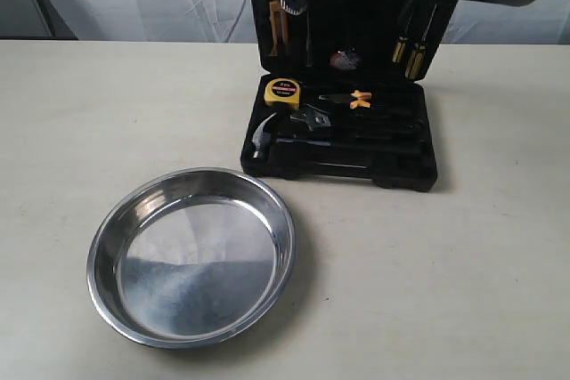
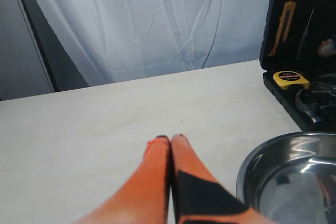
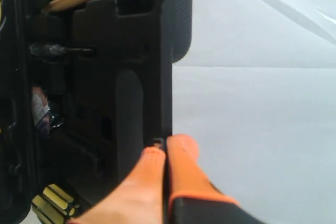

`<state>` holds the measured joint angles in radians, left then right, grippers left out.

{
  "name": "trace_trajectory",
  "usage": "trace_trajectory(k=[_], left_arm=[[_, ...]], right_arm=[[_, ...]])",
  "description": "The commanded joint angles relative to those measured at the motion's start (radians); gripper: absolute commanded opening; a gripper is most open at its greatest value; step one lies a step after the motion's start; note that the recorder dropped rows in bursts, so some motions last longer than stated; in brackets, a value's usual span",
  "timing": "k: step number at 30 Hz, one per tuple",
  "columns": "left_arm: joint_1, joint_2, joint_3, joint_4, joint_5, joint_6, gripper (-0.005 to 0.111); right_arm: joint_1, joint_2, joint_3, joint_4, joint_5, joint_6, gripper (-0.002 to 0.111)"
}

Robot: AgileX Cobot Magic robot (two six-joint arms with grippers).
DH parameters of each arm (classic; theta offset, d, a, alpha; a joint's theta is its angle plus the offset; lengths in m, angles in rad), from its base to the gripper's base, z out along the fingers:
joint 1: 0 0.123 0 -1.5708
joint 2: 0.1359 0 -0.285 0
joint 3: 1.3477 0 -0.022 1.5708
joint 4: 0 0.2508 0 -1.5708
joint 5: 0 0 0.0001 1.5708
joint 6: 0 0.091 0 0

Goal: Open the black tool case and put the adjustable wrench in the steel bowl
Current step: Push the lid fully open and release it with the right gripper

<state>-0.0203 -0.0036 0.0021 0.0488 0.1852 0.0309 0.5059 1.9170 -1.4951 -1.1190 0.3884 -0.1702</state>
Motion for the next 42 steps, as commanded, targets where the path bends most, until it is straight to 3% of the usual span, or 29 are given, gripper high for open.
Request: trace_trajectory(k=[1,23,42], left_arm=[[-0.001,0.004,-0.002,-0.002,-0.005,-0.001,0.000],[-0.001,0.004,-0.002,-0.002,-0.005,-0.001,0.000],[-0.001,0.004,-0.002,-0.002,-0.005,-0.001,0.000]], right_arm=[[-0.043,-0.006,-0.006,0.000,-0.039,0.013,-0.001],[-0.157,0.110,-0.008,0.030,-0.249,0.015,-0.001],[-0.169,0.277,-0.218,0.030,-0.201,0.065,-0.001]])
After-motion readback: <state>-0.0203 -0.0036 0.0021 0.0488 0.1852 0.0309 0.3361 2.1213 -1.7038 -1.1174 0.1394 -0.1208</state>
